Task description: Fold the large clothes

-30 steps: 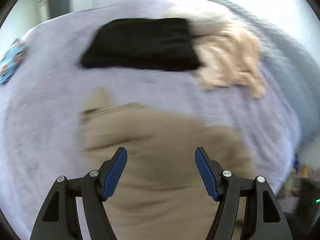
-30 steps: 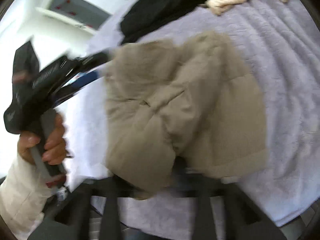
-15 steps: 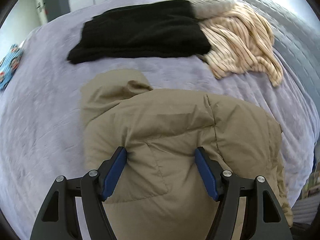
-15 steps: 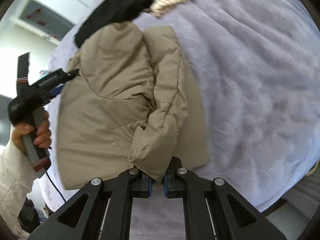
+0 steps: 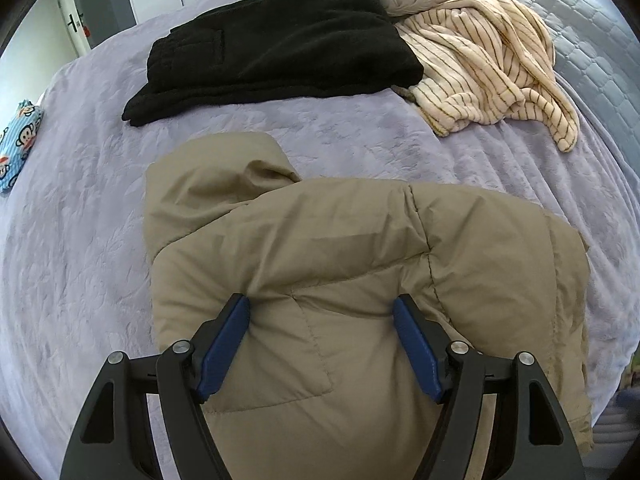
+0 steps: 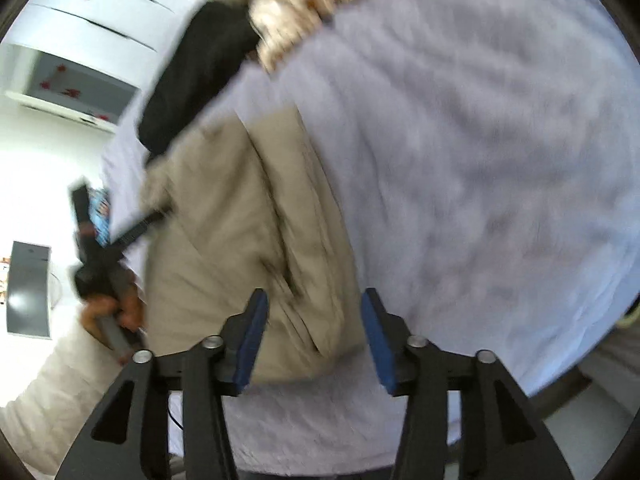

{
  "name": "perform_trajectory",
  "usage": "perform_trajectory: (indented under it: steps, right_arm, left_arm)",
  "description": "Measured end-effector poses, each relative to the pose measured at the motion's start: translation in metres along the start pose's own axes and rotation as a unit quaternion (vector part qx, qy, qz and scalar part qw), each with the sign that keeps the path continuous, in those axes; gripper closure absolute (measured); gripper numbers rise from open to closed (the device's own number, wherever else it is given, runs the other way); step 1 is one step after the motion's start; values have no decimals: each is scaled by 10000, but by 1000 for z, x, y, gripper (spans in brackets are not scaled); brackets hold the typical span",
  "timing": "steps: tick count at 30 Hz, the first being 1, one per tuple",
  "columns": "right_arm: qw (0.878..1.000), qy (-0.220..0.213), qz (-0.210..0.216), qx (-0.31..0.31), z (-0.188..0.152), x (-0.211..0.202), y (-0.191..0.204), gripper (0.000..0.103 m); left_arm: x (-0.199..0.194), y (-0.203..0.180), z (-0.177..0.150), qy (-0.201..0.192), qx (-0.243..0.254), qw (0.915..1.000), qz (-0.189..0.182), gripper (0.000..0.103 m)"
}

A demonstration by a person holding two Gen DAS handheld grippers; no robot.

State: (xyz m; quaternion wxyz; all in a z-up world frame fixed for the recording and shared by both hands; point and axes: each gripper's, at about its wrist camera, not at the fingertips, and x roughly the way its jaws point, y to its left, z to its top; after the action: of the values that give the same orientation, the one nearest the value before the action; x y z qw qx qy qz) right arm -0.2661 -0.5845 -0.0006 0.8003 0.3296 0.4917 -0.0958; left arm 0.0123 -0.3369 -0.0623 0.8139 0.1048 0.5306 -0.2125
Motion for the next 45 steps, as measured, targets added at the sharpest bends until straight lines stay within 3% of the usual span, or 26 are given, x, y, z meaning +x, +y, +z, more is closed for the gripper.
perform_trajectory:
  steps: [2, 10, 11, 12, 13, 16, 20, 25, 31, 34, 39, 45]
  right_arm:
    - [9993, 146, 331, -126, 22, 15, 9, 35]
    - [9956, 542, 761, -19, 90, 116, 48, 35]
    - [9952, 584, 766, 150, 95, 126, 46, 38]
    - [9948, 586, 796, 258, 95, 131, 42, 50]
    - [9945, 598, 787, 354, 97, 134, 39, 80]
    - [9966, 526, 604, 199, 92, 129, 36, 90]
    - [9981, 584, 124, -159, 83, 136, 32, 90]
    - [9970, 701, 200, 244, 82, 153, 20, 90]
    - [9976, 603, -143, -304, 74, 117, 40, 90]
    - [9969, 477, -7, -631, 58, 90, 52, 87]
    - [9900, 902, -235, -1060, 25, 95, 57, 87]
    - [9896, 1118, -250, -875, 17, 116, 46, 88]
  left_arm:
    - [0, -1, 0, -1, 13, 10000, 25, 29]
    - [-1, 2, -1, -16, -7, 10000, 8, 28]
    - [-1, 1, -1, -14, -14, 10000, 25, 28]
    - [-1, 1, -1, -8, -4, 10000, 62, 29]
    - [-1, 0, -1, 5, 12, 9999, 102, 28]
    - [-2, -10, -3, 20, 177, 9996, 212, 29]
    - [-3, -22, -8, 12, 406, 9988, 291, 28]
    - [-2, -22, -7, 69, 408, 9986, 335, 28]
    - [-5, -17, -10, 43, 386, 9986, 353, 28]
    - [-6, -14, -10, 44, 338, 9987, 377, 26]
    - [-8, -13, -9, 70, 287, 9987, 405, 26]
    - [-23, -9, -10, 247, 255, 9981, 505, 26]
